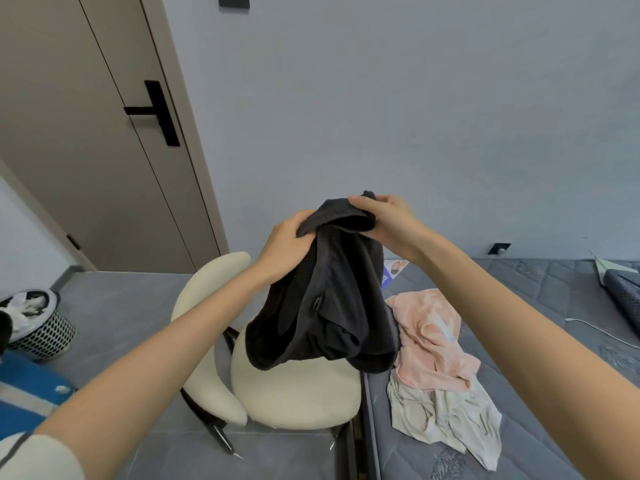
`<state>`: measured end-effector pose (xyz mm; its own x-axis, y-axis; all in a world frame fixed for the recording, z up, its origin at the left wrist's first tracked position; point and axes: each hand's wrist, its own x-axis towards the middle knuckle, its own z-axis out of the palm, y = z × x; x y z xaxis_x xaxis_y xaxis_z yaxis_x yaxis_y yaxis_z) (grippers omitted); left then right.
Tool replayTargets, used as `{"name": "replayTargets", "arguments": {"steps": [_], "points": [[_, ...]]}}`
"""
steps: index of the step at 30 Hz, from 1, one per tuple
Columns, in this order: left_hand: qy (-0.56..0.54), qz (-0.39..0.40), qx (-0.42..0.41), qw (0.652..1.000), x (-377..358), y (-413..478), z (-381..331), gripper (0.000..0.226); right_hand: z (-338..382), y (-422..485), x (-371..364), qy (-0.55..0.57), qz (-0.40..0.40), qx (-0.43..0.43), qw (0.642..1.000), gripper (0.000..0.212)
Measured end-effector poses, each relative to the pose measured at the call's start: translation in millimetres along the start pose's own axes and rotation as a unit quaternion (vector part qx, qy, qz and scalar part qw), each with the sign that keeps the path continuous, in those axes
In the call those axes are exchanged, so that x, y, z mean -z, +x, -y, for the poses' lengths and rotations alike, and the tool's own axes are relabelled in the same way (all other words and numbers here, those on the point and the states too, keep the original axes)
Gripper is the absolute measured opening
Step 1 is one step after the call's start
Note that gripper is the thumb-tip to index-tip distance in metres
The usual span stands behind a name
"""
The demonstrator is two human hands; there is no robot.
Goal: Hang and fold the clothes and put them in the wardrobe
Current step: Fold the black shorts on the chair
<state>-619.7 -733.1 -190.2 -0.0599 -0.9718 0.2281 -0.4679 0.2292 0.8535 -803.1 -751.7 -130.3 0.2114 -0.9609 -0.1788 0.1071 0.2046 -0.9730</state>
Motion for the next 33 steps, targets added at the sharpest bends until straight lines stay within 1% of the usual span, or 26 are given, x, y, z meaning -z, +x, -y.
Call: {"name": "replayTargets", "arguments": {"steps": [1, 2, 3, 4, 5, 6, 8, 9, 10, 12, 13, 14, 15, 18, 19, 20, 21, 22, 24, 27, 28, 30, 32, 33], "points": [[0.008, 0.014, 0.003, 1.0, 4, 5, -2, 0.026, -7, -1, 6, -0.008, 0.024, 0.013, 1.0, 0.065], [0.015, 0.036, 0.005, 0.999, 8, 10, -4, 0.024, -13, -2, 11, -0.065, 0.05, 0.041, 0.996, 0.084], [0.023, 0.058, 0.006, 0.998, 12, 14, -5, 0.02, -16, -4, 15, -0.15, 0.082, 0.071, 0.983, 0.093], [0.03, 0.071, 0.01, 0.997, 15, 17, -6, 0.016, -19, -5, 18, -0.231, 0.11, 0.101, 0.961, 0.093], [0.034, 0.074, 0.018, 0.997, 18, 19, -6, 0.01, -21, -5, 21, -0.309, 0.117, 0.129, 0.935, 0.085], [0.029, 0.071, 0.03, 0.997, 21, 20, -6, 0.007, -22, -4, 21, -0.381, 0.099, 0.156, 0.906, 0.07], [-0.001, 0.069, 0.045, 0.997, 26, 18, -5, 0.015, -18, -3, 19, -0.509, 0.019, 0.199, 0.837, 0.036], [-0.014, 0.069, 0.051, 0.996, 28, 18, -5, 0.018, -15, -3, 16, -0.554, -0.017, 0.213, 0.805, 0.026], [-0.019, 0.069, 0.057, 0.996, 30, 17, -4, 0.02, -11, -2, 12, -0.589, -0.045, 0.228, 0.774, 0.031], [-0.014, 0.069, 0.064, 0.995, 33, 16, -2, 0.022, -4, 1, 3, -0.646, -0.077, 0.264, 0.712, 0.042], [-0.011, 0.069, 0.065, 0.995, 34, 16, 0, 0.024, -1, 1, -4, -0.652, -0.085, 0.274, 0.702, 0.043], [-0.01, 0.067, 0.066, 0.995, 35, 16, 1, 0.026, 1, 1, -11, -0.639, -0.091, 0.272, 0.714, 0.042], [-0.009, 0.064, 0.064, 0.996, 35, 15, 3, 0.025, 3, 1, -18, -0.605, -0.093, 0.262, 0.746, 0.041], [-0.012, 0.072, 0.045, 0.996, 34, 10, 9, 0.023, 12, 3, -34, -0.417, -0.079, 0.204, 0.882, 0.03], [-0.01, 0.082, 0.042, 0.996, 33, 8, 13, 0.025, 16, 3, -38, -0.346, -0.076, 0.176, 0.918, 0.027], [0.0, 0.092, 0.038, 0.995, 31, 5, 17, 0.027, 19, 3, -40, -0.277, -0.073, 0.145, 0.947, 0.024], [0.013, 0.1, 0.038, 0.994, 29, 3, 22, 0.029, 21, 3, -42, -0.212, -0.069, 0.116, 0.968, 0.018], [0.026, 0.103, 0.04, 0.994, 28, 1, 28, 0.033, 23, 3, -44, -0.157, -0.063, 0.091, 0.981, 0.012], [0.05, 0.114, 0.059, 0.991, 23, -4, 42, 0.044, 29, 1, -43, -0.07, -0.056, 0.061, 0.994, 0.005], [0.095, 0.131, 0.095, 0.982, 10, -17, 65, 0.055, 37, -2, -35, 0.065, -0.057, 0.048, 0.995, 0.004], [0.093, 0.132, 0.112, 0.98, 4, -21, 72, 0.053, 39, -3, -31, 0.106, -0.057, 0.05, 0.992, 0.005], [0.095, 0.145, 0.131, 0.976, -8, -26, 84, 0.041, 43, -6, -22, 0.149, -0.053, 0.052, 0.986, 0.011], [0.155, 0.15, 0.129, 0.968, -17, -27, 97, 0.031, 43, -8, -14, 0.159, -0.055, 0.052, 0.984, 0.016], [0.167, 0.141, 0.14, 0.966, -20, -28, 103, 0.028, 42, -9, -9, 0.159, -0.059, 0.053, 0.984, 0.018]]}}
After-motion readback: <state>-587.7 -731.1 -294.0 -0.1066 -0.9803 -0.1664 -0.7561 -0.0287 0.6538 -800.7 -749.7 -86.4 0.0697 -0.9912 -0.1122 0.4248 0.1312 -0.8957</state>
